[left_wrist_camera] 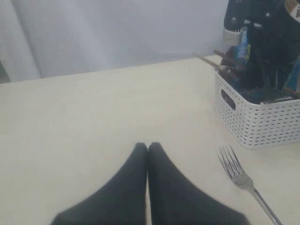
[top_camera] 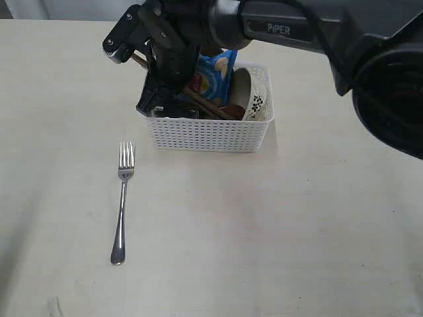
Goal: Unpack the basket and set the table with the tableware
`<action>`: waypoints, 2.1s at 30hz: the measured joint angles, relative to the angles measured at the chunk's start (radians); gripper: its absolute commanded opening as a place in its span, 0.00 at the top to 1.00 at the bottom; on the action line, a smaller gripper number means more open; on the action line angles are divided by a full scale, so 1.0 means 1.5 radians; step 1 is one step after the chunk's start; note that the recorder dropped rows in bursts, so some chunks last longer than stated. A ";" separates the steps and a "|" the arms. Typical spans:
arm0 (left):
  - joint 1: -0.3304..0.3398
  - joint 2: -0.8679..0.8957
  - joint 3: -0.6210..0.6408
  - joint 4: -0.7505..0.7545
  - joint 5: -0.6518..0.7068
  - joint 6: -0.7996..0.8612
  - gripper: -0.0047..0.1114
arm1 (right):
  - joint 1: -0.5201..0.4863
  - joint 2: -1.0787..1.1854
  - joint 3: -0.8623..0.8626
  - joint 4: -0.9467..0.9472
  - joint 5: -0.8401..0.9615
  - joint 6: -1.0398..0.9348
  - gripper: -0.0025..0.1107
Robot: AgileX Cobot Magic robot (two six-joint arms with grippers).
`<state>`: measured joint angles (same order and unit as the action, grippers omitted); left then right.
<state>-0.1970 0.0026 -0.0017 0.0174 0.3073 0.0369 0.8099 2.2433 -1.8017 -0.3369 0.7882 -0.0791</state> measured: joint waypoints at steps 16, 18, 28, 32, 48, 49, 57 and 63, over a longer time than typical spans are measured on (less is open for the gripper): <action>0.000 0.000 0.000 0.000 0.000 0.000 0.96 | 0.000 0.000 0.000 0.005 0.019 0.003 0.59; 0.000 0.000 0.000 0.000 0.000 0.000 0.96 | 0.000 -0.001 0.000 0.005 0.019 0.003 0.56; 0.000 0.000 0.000 0.000 0.000 0.000 0.96 | 0.000 -0.003 0.000 -0.010 0.049 0.015 0.79; 0.000 0.000 0.000 0.000 0.000 0.000 0.96 | 0.000 -0.002 0.000 -0.019 0.067 0.018 0.98; 0.000 0.000 0.000 0.000 0.000 0.000 0.96 | 0.000 -0.049 0.001 -0.032 0.077 0.019 0.98; 0.000 0.000 0.000 0.000 0.000 0.000 0.96 | 0.000 -0.058 0.001 -0.032 0.077 0.019 0.98; 0.000 0.000 0.000 0.000 0.000 0.000 0.96 | 0.000 -0.096 0.001 -0.029 0.082 0.021 0.98; 0.000 0.000 0.000 0.000 0.000 0.000 0.96 | 0.000 -0.097 0.001 0.003 0.083 0.021 0.98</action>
<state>-0.1970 0.0026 -0.0017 0.0174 0.3073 0.0369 0.8099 2.0979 -1.8001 -0.3324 0.9121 -0.0483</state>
